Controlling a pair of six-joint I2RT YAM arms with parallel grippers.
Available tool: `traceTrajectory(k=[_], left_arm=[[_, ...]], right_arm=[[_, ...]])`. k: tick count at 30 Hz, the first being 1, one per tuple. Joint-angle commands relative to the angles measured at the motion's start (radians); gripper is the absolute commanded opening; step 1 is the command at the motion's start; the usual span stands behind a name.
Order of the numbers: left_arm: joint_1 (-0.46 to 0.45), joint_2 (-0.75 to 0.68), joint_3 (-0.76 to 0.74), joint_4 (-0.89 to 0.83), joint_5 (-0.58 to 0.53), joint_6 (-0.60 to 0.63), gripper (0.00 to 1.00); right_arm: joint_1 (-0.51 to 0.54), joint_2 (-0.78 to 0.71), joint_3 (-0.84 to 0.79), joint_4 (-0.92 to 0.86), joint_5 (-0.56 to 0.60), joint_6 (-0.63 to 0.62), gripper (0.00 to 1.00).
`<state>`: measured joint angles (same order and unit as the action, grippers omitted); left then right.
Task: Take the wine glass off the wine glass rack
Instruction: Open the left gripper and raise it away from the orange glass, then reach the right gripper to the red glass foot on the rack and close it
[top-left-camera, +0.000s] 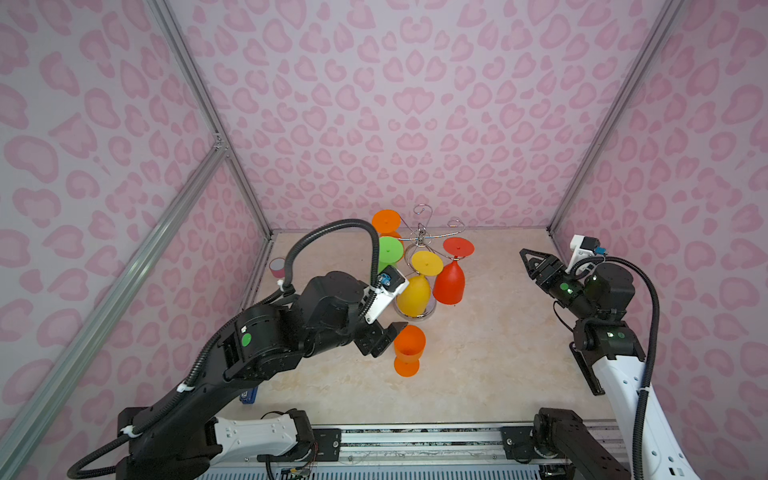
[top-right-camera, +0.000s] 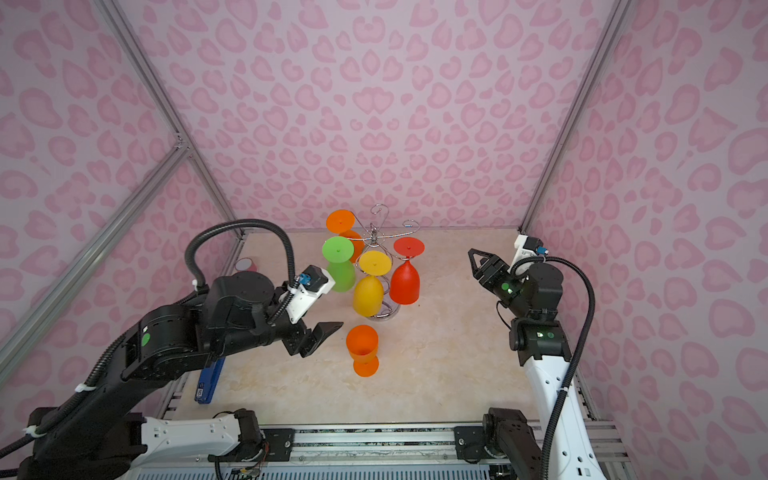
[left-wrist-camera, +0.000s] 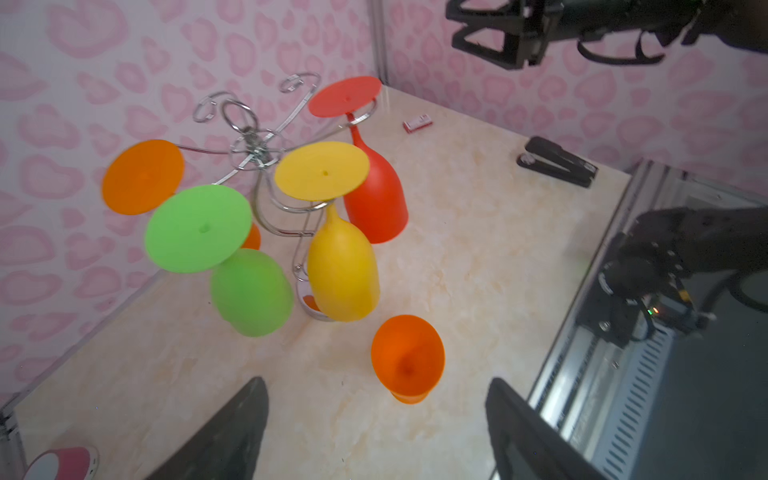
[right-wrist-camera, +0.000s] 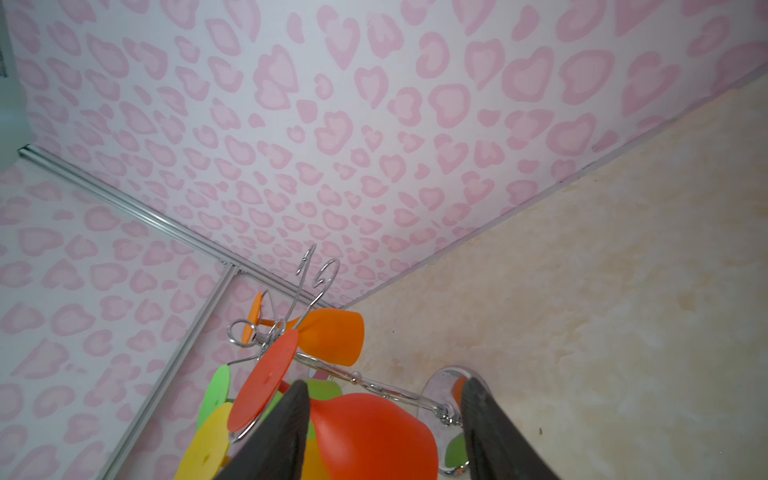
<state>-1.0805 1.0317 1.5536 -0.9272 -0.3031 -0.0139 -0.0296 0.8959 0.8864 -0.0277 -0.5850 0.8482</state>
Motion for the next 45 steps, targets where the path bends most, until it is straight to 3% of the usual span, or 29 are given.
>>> traceTrajectory(k=[1,4,8,18,33,38,40,45], left_arm=[[0.020,-0.086,-0.088,0.283,-0.272,-0.027,1.00],[0.082,-0.163,-0.177,0.432,-0.382,-0.034,0.98],[0.161,-0.226,-0.264,0.560,-0.430,-0.041,0.98],[0.222,-0.224,-0.278,0.584,-0.390,-0.059,0.98],[0.277,-0.199,-0.280,0.596,-0.328,-0.074,0.99],[0.280,-0.200,-0.280,0.596,-0.320,-0.074,0.99],[0.283,-0.201,-0.282,0.597,-0.321,-0.072,0.99],[0.284,-0.205,-0.286,0.597,-0.323,-0.072,0.99]], right_arm=[[0.079,0.037,0.022,0.122,-0.020,0.084,0.60],[0.160,0.094,0.040,0.167,-0.003,0.100,0.61],[0.225,0.165,0.046,0.249,-0.001,0.141,0.61],[0.291,0.230,0.075,0.273,0.008,0.161,0.58],[0.301,0.296,0.089,0.296,-0.023,0.209,0.51],[0.301,0.311,0.092,0.321,-0.035,0.235,0.43],[0.301,0.316,0.093,0.322,-0.037,0.240,0.34],[0.303,0.314,0.094,0.319,-0.037,0.242,0.23]])
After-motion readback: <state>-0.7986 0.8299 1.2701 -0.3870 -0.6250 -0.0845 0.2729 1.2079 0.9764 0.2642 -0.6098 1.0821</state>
